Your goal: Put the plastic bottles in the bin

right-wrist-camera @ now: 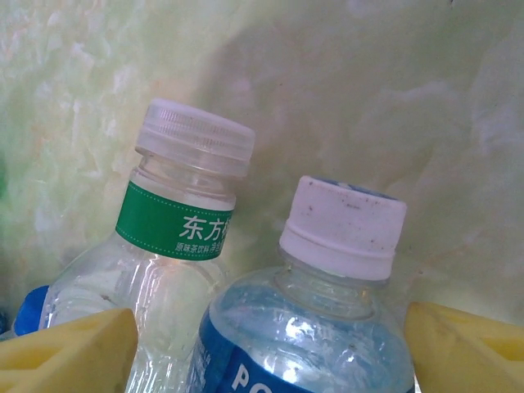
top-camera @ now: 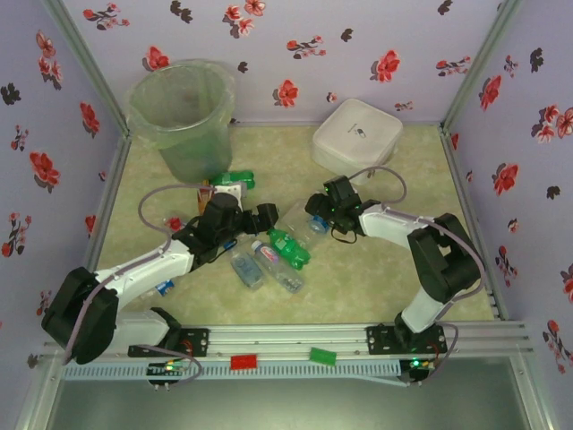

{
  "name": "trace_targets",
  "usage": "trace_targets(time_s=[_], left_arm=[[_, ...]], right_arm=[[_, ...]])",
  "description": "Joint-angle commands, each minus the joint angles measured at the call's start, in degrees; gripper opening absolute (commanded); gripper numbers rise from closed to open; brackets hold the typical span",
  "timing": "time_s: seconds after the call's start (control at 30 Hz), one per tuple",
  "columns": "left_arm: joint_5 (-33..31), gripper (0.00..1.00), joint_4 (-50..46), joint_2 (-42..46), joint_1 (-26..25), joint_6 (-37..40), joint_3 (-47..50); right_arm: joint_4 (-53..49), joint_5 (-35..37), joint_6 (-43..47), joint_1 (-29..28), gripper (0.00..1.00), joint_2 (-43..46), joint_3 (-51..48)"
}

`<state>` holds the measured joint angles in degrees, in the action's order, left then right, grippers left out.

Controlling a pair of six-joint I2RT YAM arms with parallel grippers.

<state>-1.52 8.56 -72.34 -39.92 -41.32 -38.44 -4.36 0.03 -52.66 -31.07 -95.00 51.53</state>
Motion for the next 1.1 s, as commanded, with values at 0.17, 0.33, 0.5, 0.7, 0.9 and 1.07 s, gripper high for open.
trace_targets(time_s=[0.17, 0.33, 0.5, 0.7, 0.9, 1.07], left_arm=[[-2.15, 1.0, 0.23, 0.03, -0.68, -0.25, -0.46], [-2.23, 1.0, 0.23, -0.08, -0.8, 0.27, -0.76], [-2.21, 1.0, 0.41, -0.35, -0.85, 0.28, -0.85], [-2.19, 1.0, -0.5, -0.01, -1.07, 0.02, -0.85], [-2.5, 1.0, -1.22, 0.94, -1.12, 0.58, -0.59], [-2.14, 1.0, -0.59, 0.62, -1.12, 1.07, -0.76]], right_arm=[[-1.96, 2.62, -1.08, -0.31, 0.81, 1.45, -2.39], [-3.08, 4.99, -0.87, -0.31, 0.81, 5.83, -4.89], [-2.86, 5.94, -0.66, -0.31, 0.8, 6.66, -6.09], [-0.89, 3.87, -1.65, -0.22, 0.79, 2.04, -4.86], [0.04, 3.66, -2.31, -0.13, 0.69, 0.62, -5.18], [0.49, 3.57, -1.87, 0.18, 0.56, 3.47, -5.85]])
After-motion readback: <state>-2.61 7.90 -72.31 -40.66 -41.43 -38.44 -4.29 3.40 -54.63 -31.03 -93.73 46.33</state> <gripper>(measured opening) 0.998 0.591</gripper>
